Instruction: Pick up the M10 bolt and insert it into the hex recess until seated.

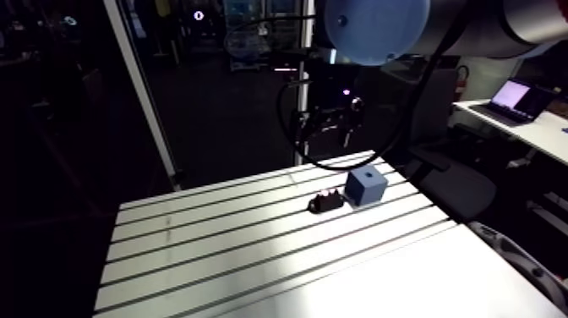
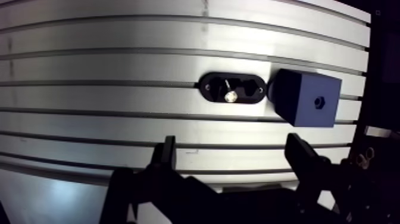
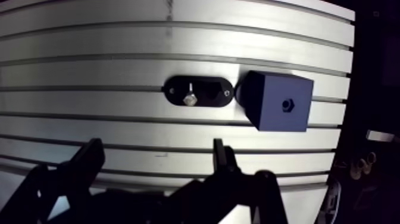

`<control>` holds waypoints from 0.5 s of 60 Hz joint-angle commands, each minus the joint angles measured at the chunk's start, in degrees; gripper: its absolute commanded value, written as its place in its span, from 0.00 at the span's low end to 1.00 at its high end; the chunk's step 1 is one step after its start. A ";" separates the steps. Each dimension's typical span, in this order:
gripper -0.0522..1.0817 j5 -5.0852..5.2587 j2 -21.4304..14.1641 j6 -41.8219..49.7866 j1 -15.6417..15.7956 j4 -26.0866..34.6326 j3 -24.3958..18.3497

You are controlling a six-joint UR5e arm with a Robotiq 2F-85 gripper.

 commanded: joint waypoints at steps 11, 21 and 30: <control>0.08 -1.19 2.75 2.26 0.08 -6.36 0.92; 0.08 -0.52 2.94 4.30 -0.26 -6.95 1.78; 0.15 -0.33 3.56 4.70 -1.00 -7.04 2.58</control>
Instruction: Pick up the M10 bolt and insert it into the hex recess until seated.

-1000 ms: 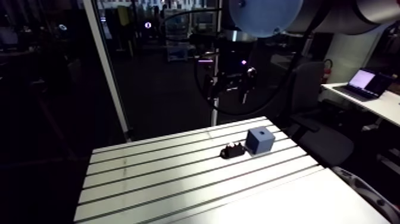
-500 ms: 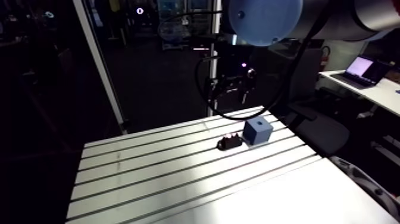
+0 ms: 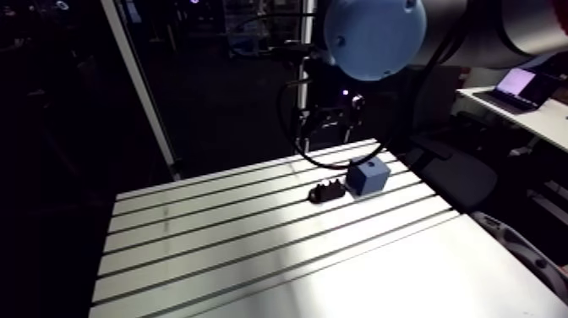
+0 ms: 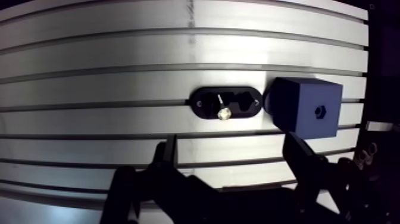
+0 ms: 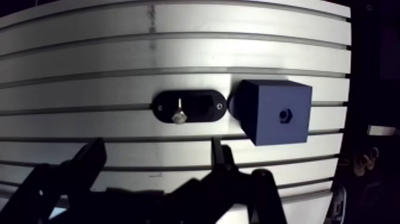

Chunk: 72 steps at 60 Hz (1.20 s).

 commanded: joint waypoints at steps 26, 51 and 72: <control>0.38 3.41 1.81 -1.09 -3.79 -7.78 5.28; 0.45 5.63 3.30 -3.65 -3.88 -14.07 8.39; 0.49 5.73 3.60 -4.30 -4.92 -17.21 9.46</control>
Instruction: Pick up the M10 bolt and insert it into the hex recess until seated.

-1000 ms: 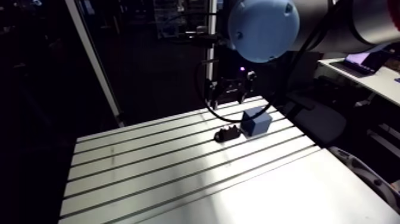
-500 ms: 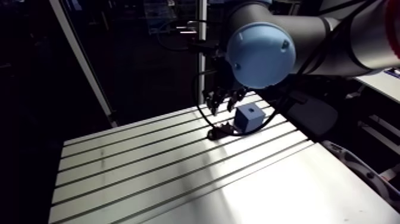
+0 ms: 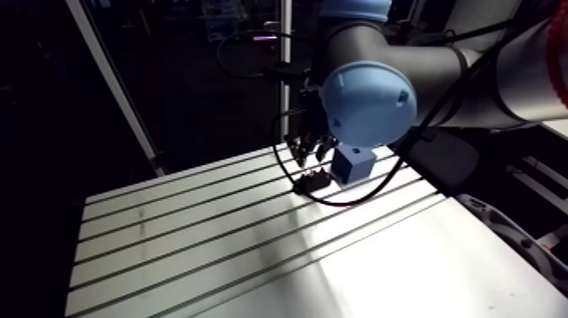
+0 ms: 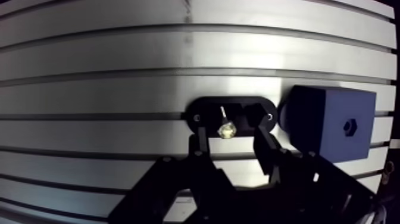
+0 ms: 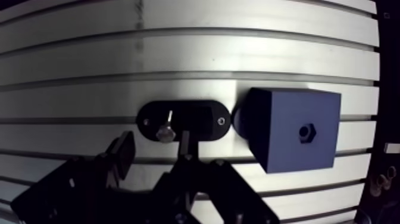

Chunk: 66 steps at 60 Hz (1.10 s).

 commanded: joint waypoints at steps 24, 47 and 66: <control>0.50 0.29 1.39 -0.35 -0.94 -3.85 1.59; 0.50 1.17 2.19 -0.44 -0.77 -4.23 1.69; 0.51 0.90 3.01 -1.49 -0.59 -4.94 1.69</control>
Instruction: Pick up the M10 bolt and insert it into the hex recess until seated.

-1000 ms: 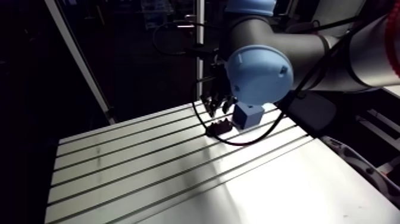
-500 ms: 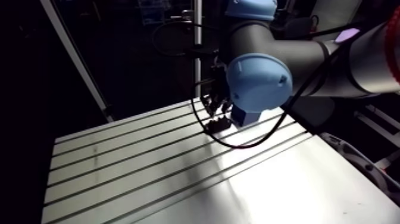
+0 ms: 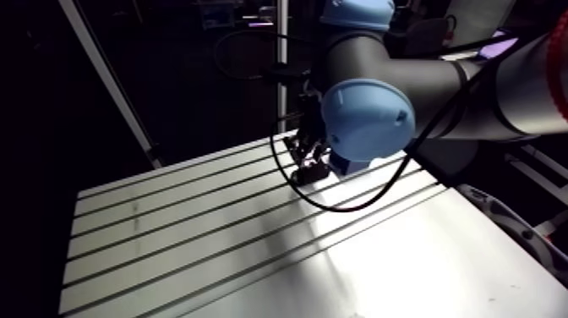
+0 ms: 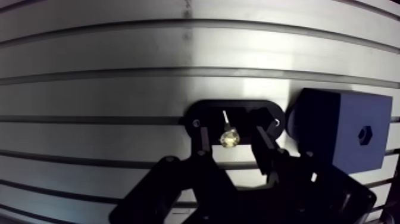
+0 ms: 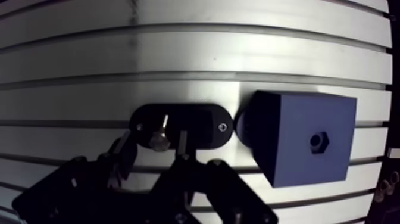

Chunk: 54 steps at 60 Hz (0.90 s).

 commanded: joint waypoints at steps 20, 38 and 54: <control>0.51 -0.18 0.54 -0.41 0.06 -0.51 -0.03; 0.53 -0.18 0.98 -0.51 0.15 -0.59 -0.11; 0.54 -0.25 1.23 -0.51 0.15 -0.52 -0.20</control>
